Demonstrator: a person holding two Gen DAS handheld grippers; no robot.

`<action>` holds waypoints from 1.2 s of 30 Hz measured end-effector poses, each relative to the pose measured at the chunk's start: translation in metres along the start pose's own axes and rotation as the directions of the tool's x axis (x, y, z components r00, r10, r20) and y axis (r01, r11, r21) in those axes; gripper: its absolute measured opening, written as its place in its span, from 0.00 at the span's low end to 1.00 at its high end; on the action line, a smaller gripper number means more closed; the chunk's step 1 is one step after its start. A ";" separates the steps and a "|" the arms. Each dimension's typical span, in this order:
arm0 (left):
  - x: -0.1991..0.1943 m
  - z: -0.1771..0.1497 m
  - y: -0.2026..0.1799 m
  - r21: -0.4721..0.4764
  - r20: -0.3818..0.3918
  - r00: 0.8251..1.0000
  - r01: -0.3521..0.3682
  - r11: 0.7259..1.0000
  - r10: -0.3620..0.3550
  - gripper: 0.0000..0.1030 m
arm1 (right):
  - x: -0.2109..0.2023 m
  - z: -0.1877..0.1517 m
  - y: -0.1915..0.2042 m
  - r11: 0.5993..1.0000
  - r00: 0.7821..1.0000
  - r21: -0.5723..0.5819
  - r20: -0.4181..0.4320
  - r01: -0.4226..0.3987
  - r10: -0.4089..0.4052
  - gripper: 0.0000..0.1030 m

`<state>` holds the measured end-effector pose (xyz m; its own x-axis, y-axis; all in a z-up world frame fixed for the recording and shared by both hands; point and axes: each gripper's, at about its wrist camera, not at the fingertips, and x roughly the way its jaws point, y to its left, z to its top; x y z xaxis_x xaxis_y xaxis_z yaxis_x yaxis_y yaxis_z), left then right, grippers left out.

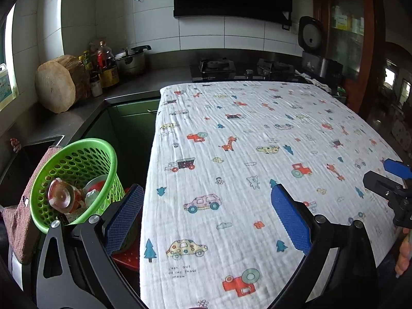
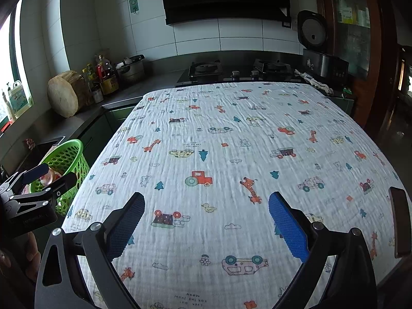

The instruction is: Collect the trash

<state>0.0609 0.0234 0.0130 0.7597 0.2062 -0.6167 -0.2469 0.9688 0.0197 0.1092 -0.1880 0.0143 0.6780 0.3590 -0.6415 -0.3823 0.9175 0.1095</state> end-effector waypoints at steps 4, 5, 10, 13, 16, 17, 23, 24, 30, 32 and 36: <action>0.000 0.002 -0.002 0.007 0.000 1.000 0.000 1.000 0.000 0.95 | -0.002 0.000 -0.002 1.000 1.000 0.004 0.005 0.006 -0.006 0.91; 0.000 0.002 -0.003 0.010 0.000 1.000 -0.001 1.000 0.001 0.95 | -0.002 -0.001 -0.002 1.000 1.000 0.004 0.006 0.009 -0.009 0.91; 0.000 0.002 -0.007 0.017 -0.003 1.000 0.006 1.000 -0.006 0.95 | -0.005 -0.001 -0.006 1.000 1.000 0.011 0.009 0.014 -0.014 0.92; 0.002 0.001 -0.009 0.020 -0.008 1.000 0.006 1.000 -0.006 0.95 | -0.005 -0.001 -0.007 1.000 1.000 0.011 0.009 0.017 -0.017 0.92; 0.002 0.001 -0.009 0.022 -0.010 1.000 0.008 1.000 -0.008 0.95 | -0.005 0.000 -0.007 1.000 1.000 0.012 0.009 0.020 -0.021 0.92; 0.002 0.002 -0.009 0.024 -0.010 1.000 0.009 1.000 -0.009 0.95 | -0.006 0.000 -0.008 1.000 1.000 0.012 0.009 0.021 -0.021 0.92; 0.004 0.002 -0.008 0.020 -0.015 1.000 0.015 1.000 -0.015 0.95 | -0.005 0.000 -0.009 1.000 1.000 0.006 0.005 0.022 -0.022 0.92; 0.004 0.002 -0.008 0.021 -0.016 1.000 0.016 1.000 -0.016 0.95 | -0.005 0.000 -0.009 1.000 1.000 0.005 0.004 0.023 -0.023 0.93; 0.004 0.002 -0.009 0.023 -0.017 1.000 0.022 0.999 -0.022 0.95 | -0.004 0.000 -0.009 1.000 1.000 0.006 0.002 0.025 -0.025 0.93; 0.005 0.002 -0.011 0.026 -0.019 1.000 0.024 0.999 -0.023 0.95 | -0.003 0.000 -0.010 1.000 1.000 0.005 0.000 0.027 -0.027 0.93; 0.006 0.001 -0.012 0.029 -0.024 0.999 0.026 0.999 -0.025 0.95 | -0.002 -0.001 -0.010 1.000 1.000 0.006 -0.002 0.028 -0.028 0.93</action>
<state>0.0688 0.0126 0.0098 0.7513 0.1783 -0.6354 -0.2095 0.9774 0.0266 0.1109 -0.1984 0.0141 0.6868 0.3330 -0.6461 -0.3598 0.9281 0.0958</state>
